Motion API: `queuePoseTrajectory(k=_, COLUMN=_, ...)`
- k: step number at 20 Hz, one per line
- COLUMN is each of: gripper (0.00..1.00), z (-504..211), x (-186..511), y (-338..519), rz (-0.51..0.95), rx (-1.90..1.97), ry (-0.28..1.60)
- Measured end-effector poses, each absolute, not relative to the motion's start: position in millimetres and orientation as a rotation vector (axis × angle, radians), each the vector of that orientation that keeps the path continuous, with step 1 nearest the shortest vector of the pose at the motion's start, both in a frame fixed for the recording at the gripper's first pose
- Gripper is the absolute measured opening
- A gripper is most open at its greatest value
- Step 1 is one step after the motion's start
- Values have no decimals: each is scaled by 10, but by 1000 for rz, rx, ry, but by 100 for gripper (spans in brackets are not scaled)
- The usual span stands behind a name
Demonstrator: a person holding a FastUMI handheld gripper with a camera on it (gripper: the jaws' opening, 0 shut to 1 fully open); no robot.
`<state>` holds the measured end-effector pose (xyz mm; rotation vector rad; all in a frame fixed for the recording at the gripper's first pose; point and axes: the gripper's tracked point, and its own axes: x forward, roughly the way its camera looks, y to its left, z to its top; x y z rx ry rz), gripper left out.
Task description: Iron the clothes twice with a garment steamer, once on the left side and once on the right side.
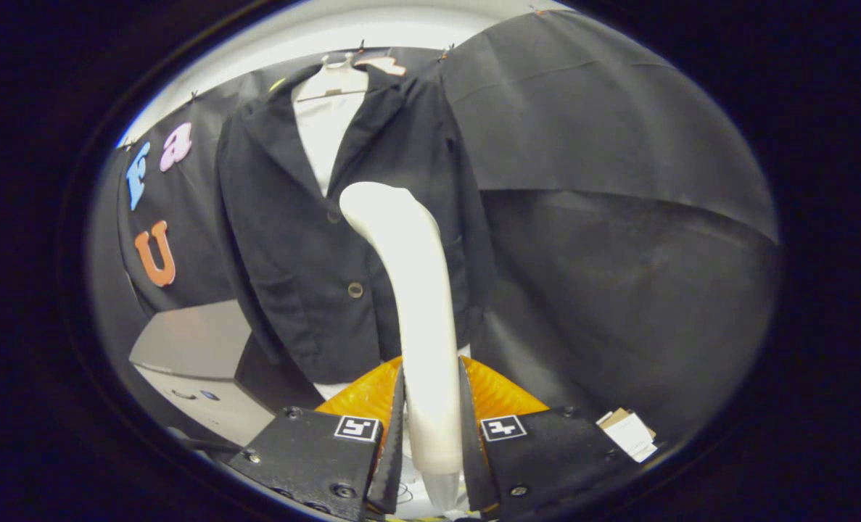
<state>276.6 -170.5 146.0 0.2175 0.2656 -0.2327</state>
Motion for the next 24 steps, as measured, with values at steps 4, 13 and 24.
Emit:
queuePoseTrajectory(k=4, gripper=38, z=2040, x=2901, y=-1968, rz=-251, rx=252, ry=160)
queuePoseTrajectory(k=13, gripper=38, z=3135, x=3442, y=-2240, rz=-300, rx=242, ry=-1)
queuePoseTrajectory(k=24, gripper=38, z=3101, x=3913, y=-2029, rz=-374, rx=98, ry=35)
